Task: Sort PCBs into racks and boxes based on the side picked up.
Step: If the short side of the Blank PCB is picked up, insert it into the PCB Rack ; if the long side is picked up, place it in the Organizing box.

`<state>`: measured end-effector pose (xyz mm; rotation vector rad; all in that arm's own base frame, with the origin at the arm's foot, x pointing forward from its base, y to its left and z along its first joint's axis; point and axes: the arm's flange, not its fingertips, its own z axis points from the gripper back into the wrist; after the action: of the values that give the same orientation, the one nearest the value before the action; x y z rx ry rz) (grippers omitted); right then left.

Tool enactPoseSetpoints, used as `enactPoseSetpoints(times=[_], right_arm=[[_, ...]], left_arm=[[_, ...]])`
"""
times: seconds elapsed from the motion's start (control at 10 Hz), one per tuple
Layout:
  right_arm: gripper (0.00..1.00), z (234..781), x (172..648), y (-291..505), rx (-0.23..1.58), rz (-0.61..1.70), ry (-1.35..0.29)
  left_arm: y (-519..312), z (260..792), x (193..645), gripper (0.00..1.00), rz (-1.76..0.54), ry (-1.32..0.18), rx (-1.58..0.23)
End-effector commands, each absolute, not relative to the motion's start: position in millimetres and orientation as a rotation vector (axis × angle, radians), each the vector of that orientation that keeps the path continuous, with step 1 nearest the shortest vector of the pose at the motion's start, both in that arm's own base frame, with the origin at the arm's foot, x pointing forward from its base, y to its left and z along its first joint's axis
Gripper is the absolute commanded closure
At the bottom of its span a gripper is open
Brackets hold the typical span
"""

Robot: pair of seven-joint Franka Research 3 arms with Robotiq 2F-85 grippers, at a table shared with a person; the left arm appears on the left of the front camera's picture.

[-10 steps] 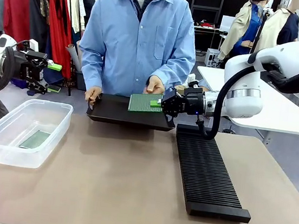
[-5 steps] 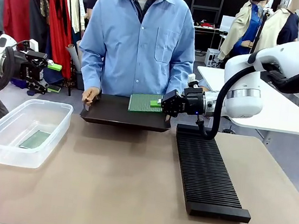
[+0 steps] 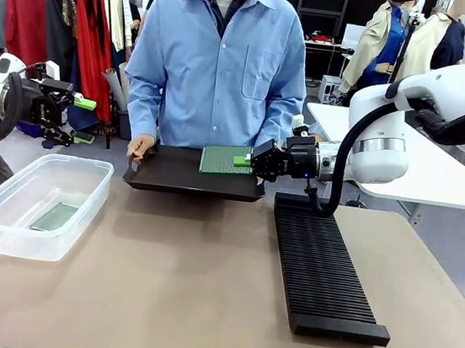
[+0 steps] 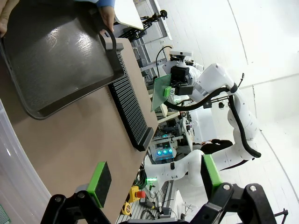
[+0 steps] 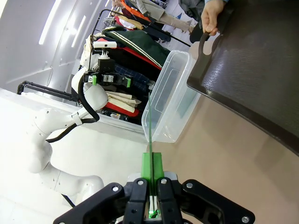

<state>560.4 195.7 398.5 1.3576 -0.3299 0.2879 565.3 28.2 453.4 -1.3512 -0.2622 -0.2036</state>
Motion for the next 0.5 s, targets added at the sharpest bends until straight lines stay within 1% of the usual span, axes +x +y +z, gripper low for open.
enactPoseSetpoints(times=[0.0,0.1,0.4], right_arm=[[1.0,399.3,560.4,195.7,1.357,0.291,-0.333],[1.0,398.5,560.4,195.7,1.358,0.288,-0.33],[1.0,400.7,560.8,160.8,1.421,0.398,-0.395]], left_arm=[[28.9,455.6,564.6,0.0,-0.204,-0.268,-1.349],[28.9,455.6,564.6,0.0,-0.204,-0.268,-1.349],[28.9,455.6,564.6,0.0,-0.204,-0.268,-1.349]])
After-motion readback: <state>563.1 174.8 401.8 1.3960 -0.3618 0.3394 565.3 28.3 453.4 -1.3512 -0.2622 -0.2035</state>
